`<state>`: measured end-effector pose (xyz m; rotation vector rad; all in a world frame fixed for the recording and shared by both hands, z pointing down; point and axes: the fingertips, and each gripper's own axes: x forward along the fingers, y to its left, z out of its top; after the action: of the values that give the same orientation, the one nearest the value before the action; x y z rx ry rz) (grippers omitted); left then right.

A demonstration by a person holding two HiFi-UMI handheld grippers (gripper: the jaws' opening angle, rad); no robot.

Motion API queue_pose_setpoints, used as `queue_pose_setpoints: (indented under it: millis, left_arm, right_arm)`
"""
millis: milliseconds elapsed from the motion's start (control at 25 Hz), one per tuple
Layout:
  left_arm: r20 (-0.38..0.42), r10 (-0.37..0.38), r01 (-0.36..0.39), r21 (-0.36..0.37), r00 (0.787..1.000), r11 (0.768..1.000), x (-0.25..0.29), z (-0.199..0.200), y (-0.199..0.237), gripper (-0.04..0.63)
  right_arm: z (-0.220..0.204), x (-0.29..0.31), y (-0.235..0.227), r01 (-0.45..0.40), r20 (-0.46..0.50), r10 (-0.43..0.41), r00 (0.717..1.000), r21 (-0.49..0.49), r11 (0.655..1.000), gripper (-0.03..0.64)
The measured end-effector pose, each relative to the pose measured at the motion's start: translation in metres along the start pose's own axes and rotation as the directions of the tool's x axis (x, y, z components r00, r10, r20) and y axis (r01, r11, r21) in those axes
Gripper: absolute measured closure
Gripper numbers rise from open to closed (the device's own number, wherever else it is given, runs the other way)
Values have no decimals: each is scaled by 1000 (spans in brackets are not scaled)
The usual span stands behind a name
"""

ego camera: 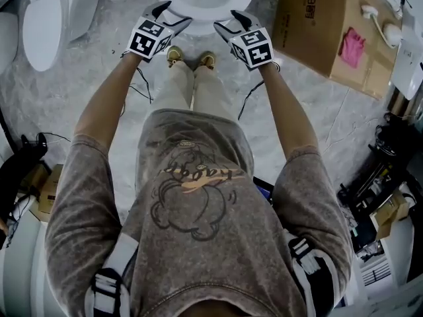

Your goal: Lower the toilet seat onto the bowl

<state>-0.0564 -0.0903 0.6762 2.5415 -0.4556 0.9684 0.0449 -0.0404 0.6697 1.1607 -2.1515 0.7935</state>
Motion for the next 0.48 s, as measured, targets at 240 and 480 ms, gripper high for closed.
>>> queue_pose_setpoints:
  millis: [240, 480]
  left_arm:
    - [-57, -20, 17, -37, 998, 999, 28, -62, -2, 256]
    - [-95, -30, 23, -74, 995, 997, 59, -111, 0, 256]
  right_arm:
    - [-55, 39, 10, -11, -56, 15, 998, 62, 998, 335]
    - [-97, 78, 10, -10, -99, 23, 995, 125, 992, 335]
